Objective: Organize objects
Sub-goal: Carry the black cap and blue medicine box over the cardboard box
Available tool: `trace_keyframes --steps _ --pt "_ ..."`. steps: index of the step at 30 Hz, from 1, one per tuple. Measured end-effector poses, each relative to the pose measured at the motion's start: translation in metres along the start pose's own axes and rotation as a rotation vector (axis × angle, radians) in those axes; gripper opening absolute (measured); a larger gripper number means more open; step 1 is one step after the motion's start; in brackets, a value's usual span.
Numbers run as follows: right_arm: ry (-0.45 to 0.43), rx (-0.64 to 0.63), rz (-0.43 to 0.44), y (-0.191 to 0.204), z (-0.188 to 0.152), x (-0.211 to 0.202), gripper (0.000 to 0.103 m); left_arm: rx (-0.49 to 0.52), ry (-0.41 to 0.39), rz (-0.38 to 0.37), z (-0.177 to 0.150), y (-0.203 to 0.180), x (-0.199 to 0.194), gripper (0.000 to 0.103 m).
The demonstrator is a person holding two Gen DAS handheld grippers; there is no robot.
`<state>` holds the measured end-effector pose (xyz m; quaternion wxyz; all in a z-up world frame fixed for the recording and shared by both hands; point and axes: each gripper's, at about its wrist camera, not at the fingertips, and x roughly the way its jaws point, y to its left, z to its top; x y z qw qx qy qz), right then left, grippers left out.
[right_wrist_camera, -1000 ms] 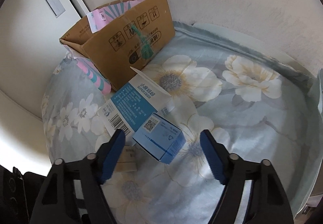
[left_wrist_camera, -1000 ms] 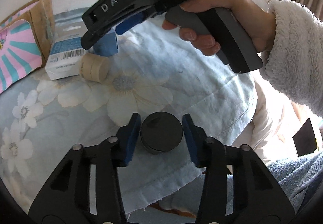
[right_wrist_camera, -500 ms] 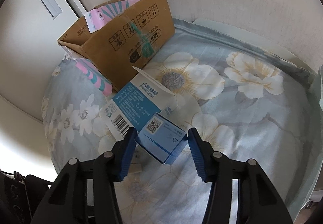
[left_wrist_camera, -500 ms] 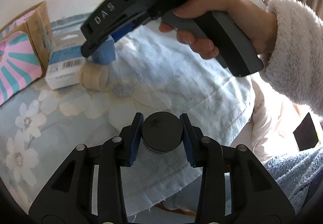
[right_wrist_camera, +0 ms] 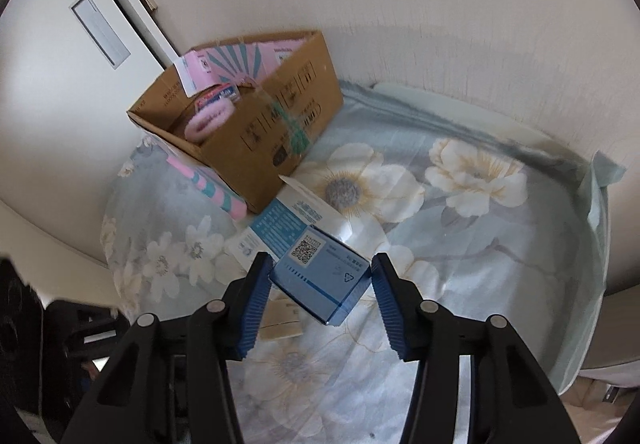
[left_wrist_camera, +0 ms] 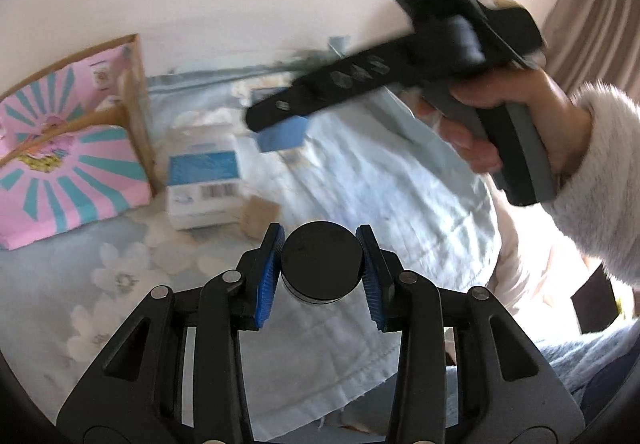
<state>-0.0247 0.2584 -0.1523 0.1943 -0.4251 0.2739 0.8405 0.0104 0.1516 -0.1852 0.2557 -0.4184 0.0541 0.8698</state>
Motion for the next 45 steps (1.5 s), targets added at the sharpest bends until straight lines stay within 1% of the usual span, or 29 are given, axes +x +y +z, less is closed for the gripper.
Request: trace_keyframes --steps 6,11,15,18,22,26,32,34,35,37,40,45 --pt "-0.015 0.014 -0.012 0.01 0.016 -0.018 0.047 -0.003 -0.024 0.041 0.024 0.028 -0.026 0.034" --pt "-0.026 0.037 -0.027 0.022 0.037 -0.032 0.047 -0.02 -0.031 0.057 0.046 0.053 -0.047 0.034" --pt "-0.04 0.043 -0.031 0.039 0.058 -0.038 0.047 -0.022 -0.045 0.072 0.067 0.081 -0.064 0.034" --pt "-0.069 0.056 -0.045 0.053 0.078 -0.042 0.047 -0.02 -0.058 0.09 0.084 0.107 -0.078 0.034" --pt "-0.102 0.062 -0.041 0.072 0.104 -0.043 0.047 -0.032 -0.058 0.107 0.101 0.141 -0.086 0.034" --pt "-0.116 0.065 -0.036 0.092 0.124 -0.035 0.047 -0.067 -0.059 0.107 0.109 0.177 -0.094 0.034" --pt "-0.128 0.081 -0.022 0.117 0.149 -0.013 0.047 -0.106 -0.043 0.163 0.116 0.233 -0.099 0.034" --pt "-0.124 0.09 -0.023 0.122 0.154 -0.004 0.047 -0.131 -0.036 0.17 0.117 0.256 -0.1 0.034" --pt "-0.119 0.097 -0.026 0.125 0.156 0.002 0.047 -0.137 -0.035 0.173 0.117 0.261 -0.101 0.034" --pt "-0.112 0.11 -0.028 0.127 0.159 0.01 0.047 -0.154 -0.025 0.185 0.118 0.279 -0.099 0.034" --pt "-0.1 0.143 -0.037 0.127 0.164 0.024 0.047 -0.18 -0.013 0.178 0.118 0.303 -0.095 0.034" --pt "-0.083 0.186 -0.085 0.126 0.172 0.045 0.047 -0.215 0.008 0.182 0.115 0.332 -0.087 0.034"
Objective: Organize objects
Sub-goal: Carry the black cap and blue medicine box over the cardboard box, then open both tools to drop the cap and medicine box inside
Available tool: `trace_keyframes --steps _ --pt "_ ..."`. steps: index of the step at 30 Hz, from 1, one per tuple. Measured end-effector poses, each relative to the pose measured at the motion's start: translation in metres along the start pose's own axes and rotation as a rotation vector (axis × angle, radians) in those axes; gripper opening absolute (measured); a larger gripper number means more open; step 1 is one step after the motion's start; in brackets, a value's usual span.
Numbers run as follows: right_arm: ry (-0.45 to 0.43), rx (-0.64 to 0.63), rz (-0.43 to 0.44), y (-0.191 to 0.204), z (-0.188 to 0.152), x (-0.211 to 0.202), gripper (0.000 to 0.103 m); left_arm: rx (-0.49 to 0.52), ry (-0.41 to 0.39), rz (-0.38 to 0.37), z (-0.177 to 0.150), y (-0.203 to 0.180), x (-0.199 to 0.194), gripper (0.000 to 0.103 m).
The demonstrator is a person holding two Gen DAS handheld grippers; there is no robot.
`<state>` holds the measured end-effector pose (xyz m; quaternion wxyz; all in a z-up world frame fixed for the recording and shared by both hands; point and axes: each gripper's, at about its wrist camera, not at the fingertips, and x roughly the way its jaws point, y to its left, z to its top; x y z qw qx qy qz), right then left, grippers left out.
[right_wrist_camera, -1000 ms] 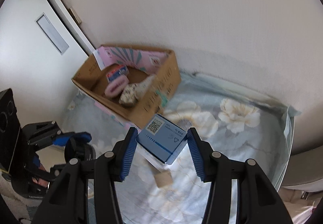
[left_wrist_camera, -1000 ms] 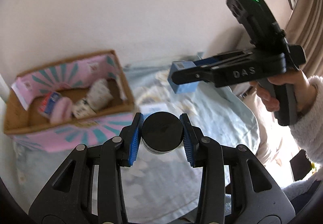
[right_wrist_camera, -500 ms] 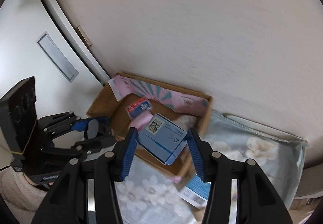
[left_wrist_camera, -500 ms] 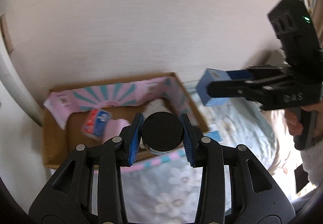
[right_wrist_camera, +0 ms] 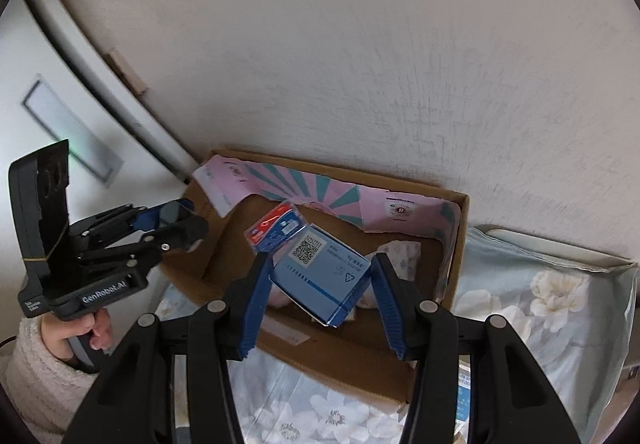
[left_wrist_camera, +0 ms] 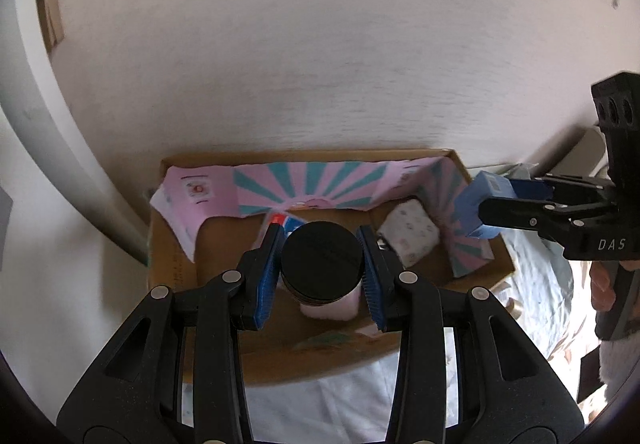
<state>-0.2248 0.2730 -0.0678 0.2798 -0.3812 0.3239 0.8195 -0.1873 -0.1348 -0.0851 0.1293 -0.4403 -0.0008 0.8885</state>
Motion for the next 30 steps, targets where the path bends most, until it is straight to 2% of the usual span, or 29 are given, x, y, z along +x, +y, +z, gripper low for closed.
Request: trace_keyframes --steps 7,19,25,26,28,29,30 --pt "0.001 0.008 -0.054 0.004 0.003 0.016 0.047 0.008 0.031 0.014 0.002 0.012 0.018 0.034" --pt "0.014 0.065 -0.066 -0.003 0.004 0.026 0.047 0.016 0.055 0.017 0.004 0.016 0.031 0.034" --pt "0.023 0.075 -0.08 -0.005 0.004 0.025 0.047 0.031 0.052 0.044 0.005 0.01 0.03 0.034" --pt "0.026 0.076 -0.079 -0.005 0.004 0.025 0.047 0.027 0.046 0.043 0.005 0.01 0.028 0.037" --pt "0.032 0.082 -0.083 -0.006 0.004 0.025 0.048 0.017 0.036 0.048 0.006 0.009 0.026 0.069" --pt "0.023 0.084 -0.091 -0.006 0.003 0.024 0.05 0.015 0.033 0.049 0.007 0.01 0.025 0.103" --pt "0.013 0.085 -0.095 -0.007 0.003 0.022 0.057 0.011 0.016 0.043 0.007 0.01 0.022 0.103"
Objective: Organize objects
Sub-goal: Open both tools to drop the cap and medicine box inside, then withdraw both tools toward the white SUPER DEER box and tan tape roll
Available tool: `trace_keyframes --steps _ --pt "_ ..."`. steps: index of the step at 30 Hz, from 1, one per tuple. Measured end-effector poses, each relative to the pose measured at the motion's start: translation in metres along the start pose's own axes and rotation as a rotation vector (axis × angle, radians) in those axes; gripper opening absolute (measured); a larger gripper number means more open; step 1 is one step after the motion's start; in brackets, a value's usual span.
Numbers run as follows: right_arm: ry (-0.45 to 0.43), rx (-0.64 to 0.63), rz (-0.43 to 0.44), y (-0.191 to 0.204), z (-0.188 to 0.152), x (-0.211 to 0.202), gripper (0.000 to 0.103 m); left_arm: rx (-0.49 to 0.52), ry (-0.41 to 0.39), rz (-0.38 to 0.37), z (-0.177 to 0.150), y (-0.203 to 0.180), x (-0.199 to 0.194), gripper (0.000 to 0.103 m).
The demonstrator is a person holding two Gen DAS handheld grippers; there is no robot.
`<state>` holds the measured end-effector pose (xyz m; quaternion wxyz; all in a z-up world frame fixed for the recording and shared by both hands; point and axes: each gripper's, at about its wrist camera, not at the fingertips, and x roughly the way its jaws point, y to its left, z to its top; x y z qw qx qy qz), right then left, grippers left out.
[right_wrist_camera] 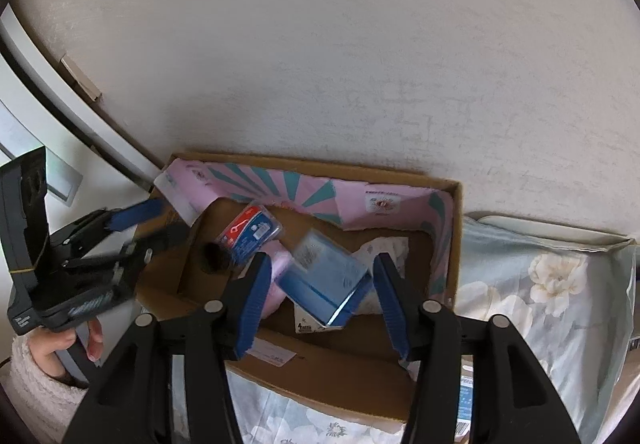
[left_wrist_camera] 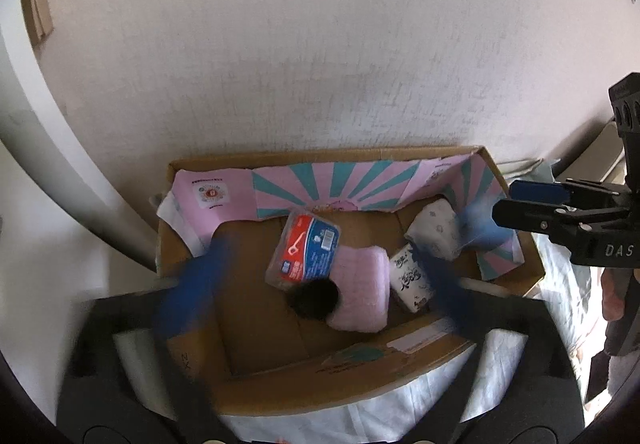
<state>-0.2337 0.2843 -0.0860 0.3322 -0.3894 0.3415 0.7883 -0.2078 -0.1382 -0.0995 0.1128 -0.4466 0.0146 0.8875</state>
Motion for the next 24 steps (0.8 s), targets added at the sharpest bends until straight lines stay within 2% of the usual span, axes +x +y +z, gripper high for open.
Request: trace_keyframes --steps 1,3,5,24 --pt "-0.011 0.002 -0.004 -0.001 0.0 -0.002 0.071 -0.005 -0.005 -0.014 0.0 0.0 -0.002 0.103" --pt "-0.026 0.01 0.0 -0.002 0.0 -0.005 0.089 -0.006 -0.001 -0.014 0.0 -0.001 -0.003 0.103" --pt "-0.041 0.014 -0.002 -0.003 -0.001 -0.011 0.096 -0.001 0.006 -0.006 -0.001 -0.002 -0.002 0.103" --pt "-0.066 -0.031 -0.012 0.0 -0.011 -0.043 0.097 0.0 -0.005 -0.01 -0.006 -0.02 -0.031 0.103"
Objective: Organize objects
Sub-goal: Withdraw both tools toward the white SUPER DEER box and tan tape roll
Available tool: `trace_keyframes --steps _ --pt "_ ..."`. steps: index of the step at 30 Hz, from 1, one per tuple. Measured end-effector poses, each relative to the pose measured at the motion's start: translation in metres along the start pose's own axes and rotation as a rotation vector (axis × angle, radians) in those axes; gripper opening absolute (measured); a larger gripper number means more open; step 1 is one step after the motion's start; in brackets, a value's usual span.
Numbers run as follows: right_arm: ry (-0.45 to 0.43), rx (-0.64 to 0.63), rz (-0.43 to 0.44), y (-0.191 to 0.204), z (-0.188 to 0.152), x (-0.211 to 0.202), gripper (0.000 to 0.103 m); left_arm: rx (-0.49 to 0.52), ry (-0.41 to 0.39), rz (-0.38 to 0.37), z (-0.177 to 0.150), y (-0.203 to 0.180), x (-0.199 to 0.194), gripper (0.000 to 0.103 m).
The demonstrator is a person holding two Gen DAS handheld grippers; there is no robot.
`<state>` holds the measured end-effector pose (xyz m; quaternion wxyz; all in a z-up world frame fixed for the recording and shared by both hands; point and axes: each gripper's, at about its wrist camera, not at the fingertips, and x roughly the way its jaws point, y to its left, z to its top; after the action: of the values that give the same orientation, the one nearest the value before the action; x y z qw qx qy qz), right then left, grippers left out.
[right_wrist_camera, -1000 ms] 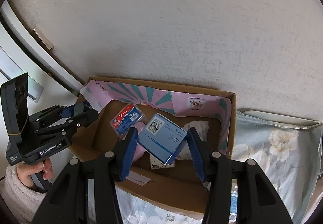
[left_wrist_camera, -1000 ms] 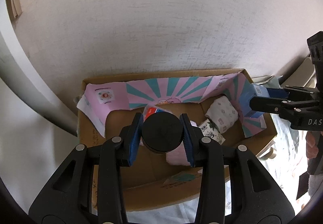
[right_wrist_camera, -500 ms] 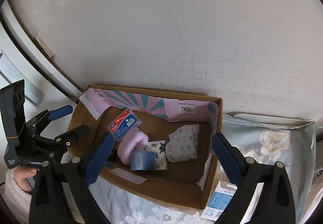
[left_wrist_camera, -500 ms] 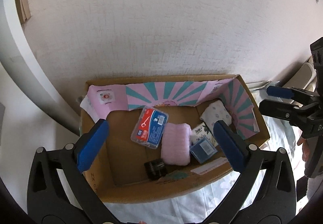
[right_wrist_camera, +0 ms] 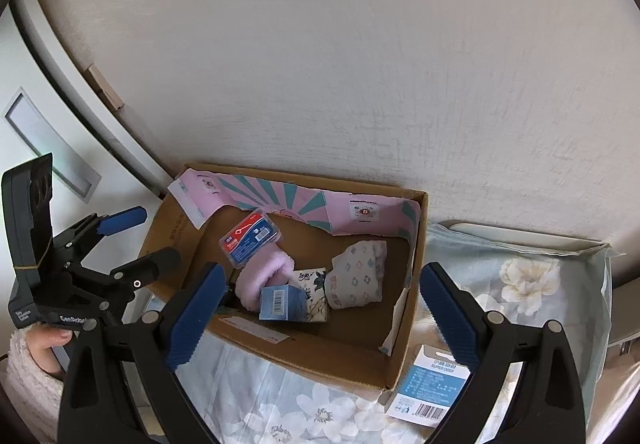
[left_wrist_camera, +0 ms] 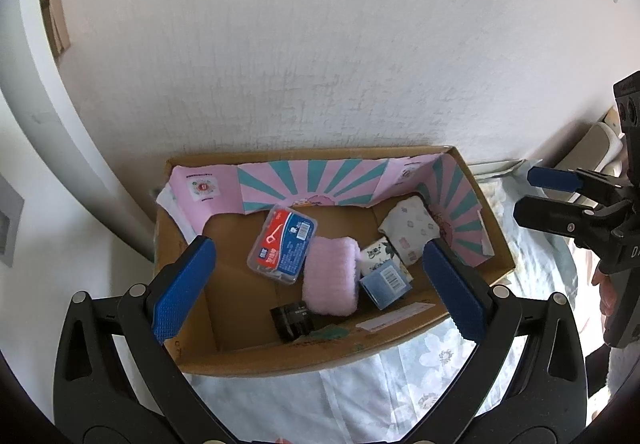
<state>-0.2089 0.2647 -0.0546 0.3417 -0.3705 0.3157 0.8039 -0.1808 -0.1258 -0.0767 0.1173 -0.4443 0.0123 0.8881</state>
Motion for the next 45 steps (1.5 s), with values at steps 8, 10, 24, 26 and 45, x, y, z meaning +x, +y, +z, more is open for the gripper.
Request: trace_keyframes --steps 8,10,24,26,45 --pt "0.007 -0.029 0.017 0.0 -0.004 -0.016 0.097 0.017 -0.014 0.02 0.004 -0.015 -0.017 0.103" --pt "0.005 -0.043 0.017 0.0 -0.005 -0.022 0.097 0.031 -0.027 0.032 0.006 -0.021 -0.024 0.103" --pt "-0.053 -0.082 -0.045 -0.045 -0.02 -0.108 0.097 0.149 -0.075 0.041 0.054 -0.098 -0.061 0.103" --pt "-0.058 -0.08 -0.036 -0.056 -0.025 -0.119 0.097 0.177 -0.078 0.052 0.061 -0.115 -0.062 0.103" --pt "0.022 -0.394 0.066 -0.113 -0.126 -0.106 0.097 -0.031 0.036 0.077 -0.044 -0.22 -0.016 0.103"
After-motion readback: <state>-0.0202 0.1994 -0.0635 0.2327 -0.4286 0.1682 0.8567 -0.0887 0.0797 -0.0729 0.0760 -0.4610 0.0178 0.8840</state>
